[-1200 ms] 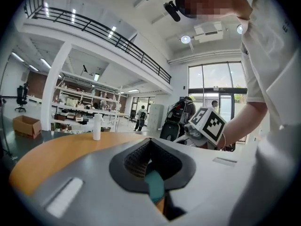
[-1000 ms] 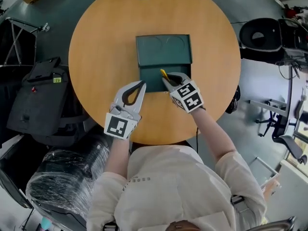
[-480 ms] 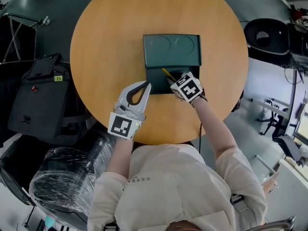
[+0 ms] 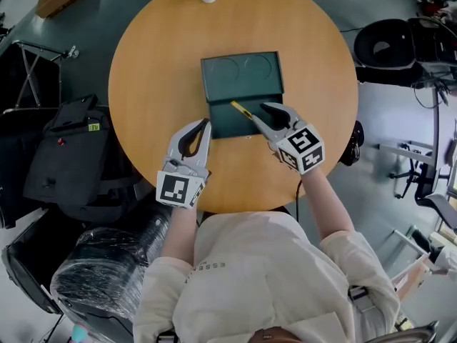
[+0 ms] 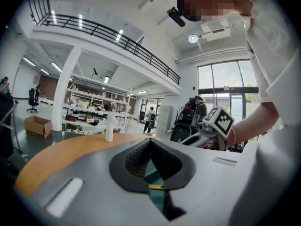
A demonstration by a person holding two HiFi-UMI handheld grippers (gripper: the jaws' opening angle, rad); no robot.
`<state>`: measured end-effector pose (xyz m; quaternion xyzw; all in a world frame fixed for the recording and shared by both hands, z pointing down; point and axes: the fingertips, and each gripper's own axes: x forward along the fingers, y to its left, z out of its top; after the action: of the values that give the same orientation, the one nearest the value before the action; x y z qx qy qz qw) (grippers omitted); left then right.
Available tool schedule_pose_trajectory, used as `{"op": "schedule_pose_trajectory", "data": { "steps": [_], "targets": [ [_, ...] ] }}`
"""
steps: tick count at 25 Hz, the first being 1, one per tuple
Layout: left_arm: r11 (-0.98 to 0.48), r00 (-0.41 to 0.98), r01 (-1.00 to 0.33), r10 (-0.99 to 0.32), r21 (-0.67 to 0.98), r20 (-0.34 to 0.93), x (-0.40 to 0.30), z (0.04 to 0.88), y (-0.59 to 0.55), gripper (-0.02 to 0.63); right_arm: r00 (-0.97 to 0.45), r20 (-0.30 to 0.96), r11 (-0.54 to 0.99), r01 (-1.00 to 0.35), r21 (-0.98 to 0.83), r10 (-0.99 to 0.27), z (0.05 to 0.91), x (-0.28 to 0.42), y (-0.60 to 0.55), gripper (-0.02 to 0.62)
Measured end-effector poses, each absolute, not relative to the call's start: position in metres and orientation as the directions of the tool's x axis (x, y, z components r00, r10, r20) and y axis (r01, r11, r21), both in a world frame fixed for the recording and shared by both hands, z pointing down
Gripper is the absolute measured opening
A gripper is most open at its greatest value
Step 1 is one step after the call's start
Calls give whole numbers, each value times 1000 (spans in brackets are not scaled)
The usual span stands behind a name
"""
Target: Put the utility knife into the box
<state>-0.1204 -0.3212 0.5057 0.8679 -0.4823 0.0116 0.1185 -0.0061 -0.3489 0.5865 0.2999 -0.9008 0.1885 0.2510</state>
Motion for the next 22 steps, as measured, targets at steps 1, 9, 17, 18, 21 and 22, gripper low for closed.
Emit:
{"op": "schedule_pose_trajectory", "data": {
  "steps": [1,9,17,18,21,22],
  "targets": [
    [-506,530,-843,-840,179,118,-119,495,-320,17,-699,516,740,-651,-170,-495,567,2,-349,100],
    [-531,531,-843,-847,84,-17,-80,414,-277,17,-709,189,715,-697,-46,-679,449,47,-310,-8],
    [-500,500,-863,-866,68,-19,-45,382,-220,17,-689,48,690,-722,45,-723,396,84,-253,-8],
    [-496,496,-866,-868,69,-21,-44,380,-213,17,-689,41,691,-722,44,-723,392,87,-247,-8],
    [-488,487,-870,-873,70,-31,-47,376,-193,17,-692,36,693,-719,52,-721,386,93,-229,-8],
    [-484,483,-872,-875,70,-36,-49,375,-188,17,-690,34,691,-720,63,-723,385,94,-223,-8]
  ]
}}
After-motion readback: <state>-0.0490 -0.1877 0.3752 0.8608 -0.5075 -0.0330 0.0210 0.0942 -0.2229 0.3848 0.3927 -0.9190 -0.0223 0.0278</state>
